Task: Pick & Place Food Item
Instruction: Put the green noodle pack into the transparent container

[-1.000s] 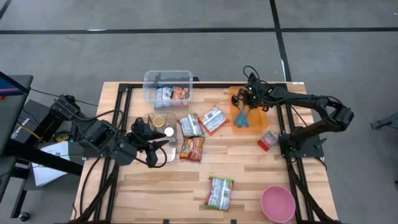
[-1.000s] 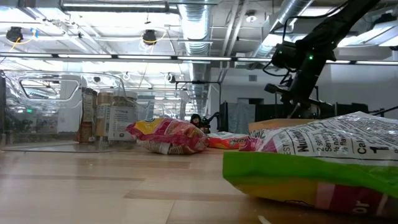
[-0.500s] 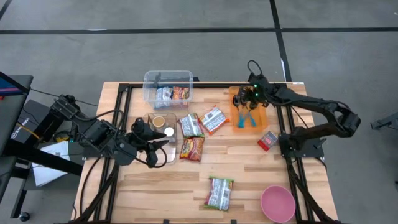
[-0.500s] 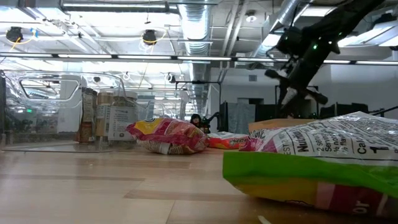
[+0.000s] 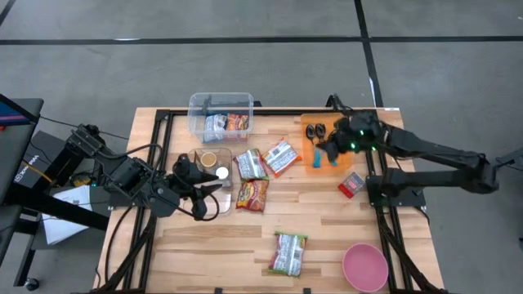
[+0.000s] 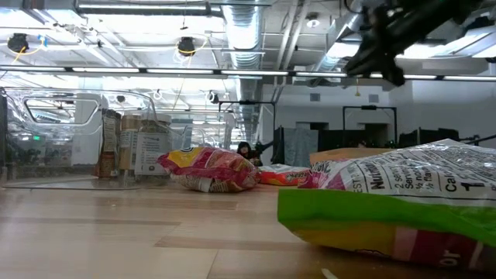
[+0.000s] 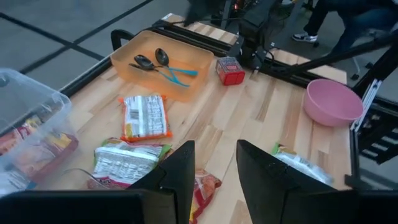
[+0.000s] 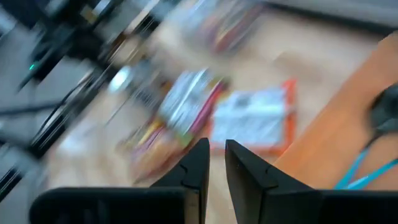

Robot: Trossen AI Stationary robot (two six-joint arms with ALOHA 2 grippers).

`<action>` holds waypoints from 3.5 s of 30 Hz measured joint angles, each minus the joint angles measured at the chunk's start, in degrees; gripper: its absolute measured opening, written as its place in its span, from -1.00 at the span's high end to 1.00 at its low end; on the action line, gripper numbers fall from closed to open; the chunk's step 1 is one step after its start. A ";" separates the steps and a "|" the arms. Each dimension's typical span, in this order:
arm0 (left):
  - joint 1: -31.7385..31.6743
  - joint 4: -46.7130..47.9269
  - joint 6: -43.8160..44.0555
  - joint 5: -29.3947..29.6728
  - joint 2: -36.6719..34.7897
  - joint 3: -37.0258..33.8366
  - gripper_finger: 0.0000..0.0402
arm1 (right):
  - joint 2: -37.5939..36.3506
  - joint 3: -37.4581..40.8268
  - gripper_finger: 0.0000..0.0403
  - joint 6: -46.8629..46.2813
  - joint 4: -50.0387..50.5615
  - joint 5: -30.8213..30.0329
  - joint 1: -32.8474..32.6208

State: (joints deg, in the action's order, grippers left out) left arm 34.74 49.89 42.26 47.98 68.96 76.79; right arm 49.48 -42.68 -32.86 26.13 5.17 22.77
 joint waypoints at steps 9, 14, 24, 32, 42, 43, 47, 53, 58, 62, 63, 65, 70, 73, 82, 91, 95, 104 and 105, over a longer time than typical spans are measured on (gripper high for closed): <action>0.00 0.03 -3.43 4.27 -0.01 0.00 0.44 | -6.70 0.02 0.77 -11.35 3.66 0.51 -21.27; 0.00 -0.04 -3.45 6.45 -0.01 0.00 0.44 | -7.18 0.02 0.77 -14.47 1.51 -2.10 -30.68; 0.00 -3.82 -3.45 6.67 -0.01 0.00 0.44 | -3.39 0.04 0.77 -15.60 -3.56 -11.25 -40.47; 0.00 -4.66 -3.45 4.38 -0.01 0.00 0.44 | 6.22 0.04 0.77 -14.11 -9.18 -11.25 -47.75; 0.22 -5.05 -3.45 2.99 -0.01 0.00 0.44 | 22.57 0.04 0.77 -5.05 -29.26 -10.07 -56.36; 0.22 -5.05 -3.45 2.98 -0.01 0.00 0.44 | 23.97 0.02 0.77 -2.26 -31.42 -9.83 -56.96; 0.26 -5.05 -3.45 2.86 -0.01 0.00 0.44 | 29.18 -1.77 0.77 12.88 -33.53 -9.25 -59.96; 0.24 -5.93 -4.38 0.99 -0.01 0.00 0.44 | 36.65 -9.45 0.77 24.23 -24.07 -9.35 -60.62; 0.24 -8.44 -7.77 -0.36 -0.01 0.00 0.44 | 42.90 -17.74 0.77 28.37 -13.63 -9.51 -59.05; 0.24 -9.18 -9.03 -0.36 -0.01 0.02 0.44 | 47.21 -23.04 0.76 29.00 -6.18 -9.53 -57.71; 0.24 -9.21 -9.03 -0.36 -0.01 0.02 0.44 | 48.30 -23.93 0.74 29.82 -4.50 -9.53 -57.42; 0.24 -9.26 -9.03 -0.36 -0.01 0.02 0.44 | 49.86 -24.46 0.69 32.53 -3.35 -9.57 -57.08; 0.24 -10.08 -9.05 -0.34 -0.01 -1.19 0.44 | 53.35 -24.42 0.54 38.77 -3.46 -9.52 -57.47; 0.24 -11.09 -9.03 -0.39 -0.01 -2.64 0.44 | 54.78 -24.48 0.47 41.88 -4.00 -9.51 -57.73; 0.20 -12.70 -9.03 -1.35 0.03 -3.72 0.44 | 54.88 -24.13 0.44 45.52 -4.64 -9.49 -56.88; 0.20 -12.68 -9.03 -1.34 0.03 -3.72 0.44 | 54.90 -22.67 0.44 48.03 -5.45 -6.47 -56.90; 0.20 -12.68 -9.03 -1.36 0.03 -3.72 0.44 | 54.90 -22.67 0.44 48.02 -5.83 -6.64 -56.62; 0.20 -12.66 -9.03 -1.34 0.06 -3.72 0.44 | 55.49 -22.69 0.44 48.31 -6.43 -6.64 -55.78; 0.20 -12.66 -9.03 -1.34 0.06 -3.72 0.44 | 56.15 -22.73 0.44 48.16 -7.18 -6.53 -55.61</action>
State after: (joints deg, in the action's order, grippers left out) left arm 34.94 37.23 33.23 46.63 69.01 73.08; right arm 105.63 -65.41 15.30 18.95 -1.36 -32.84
